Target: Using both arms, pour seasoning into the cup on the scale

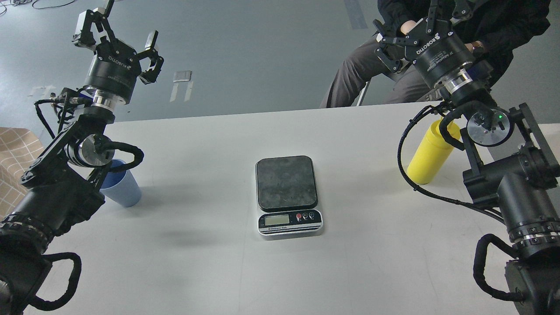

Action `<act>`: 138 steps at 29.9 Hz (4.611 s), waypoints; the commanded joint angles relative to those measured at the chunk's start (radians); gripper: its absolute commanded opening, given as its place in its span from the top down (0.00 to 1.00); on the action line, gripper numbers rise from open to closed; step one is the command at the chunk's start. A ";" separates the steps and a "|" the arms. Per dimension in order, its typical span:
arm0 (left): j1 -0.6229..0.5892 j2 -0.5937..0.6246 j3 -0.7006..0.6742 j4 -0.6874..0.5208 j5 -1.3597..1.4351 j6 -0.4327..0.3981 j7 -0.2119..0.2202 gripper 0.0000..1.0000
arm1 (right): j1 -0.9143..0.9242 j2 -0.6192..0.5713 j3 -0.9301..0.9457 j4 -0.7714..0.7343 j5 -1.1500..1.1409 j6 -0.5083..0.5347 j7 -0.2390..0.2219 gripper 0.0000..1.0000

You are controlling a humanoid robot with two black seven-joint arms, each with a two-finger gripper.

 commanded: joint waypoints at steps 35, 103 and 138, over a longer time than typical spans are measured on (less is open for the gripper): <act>0.000 -0.003 0.025 0.005 0.000 0.000 0.000 0.02 | -0.001 0.002 0.001 0.003 0.000 0.000 0.000 0.00; -0.001 0.002 0.018 0.002 0.000 0.000 0.000 0.02 | -0.004 0.023 -0.003 0.006 -0.002 0.000 0.000 0.00; -0.012 0.017 0.025 0.000 0.052 0.000 0.000 0.02 | -0.001 0.023 -0.003 0.006 -0.002 0.000 0.000 0.00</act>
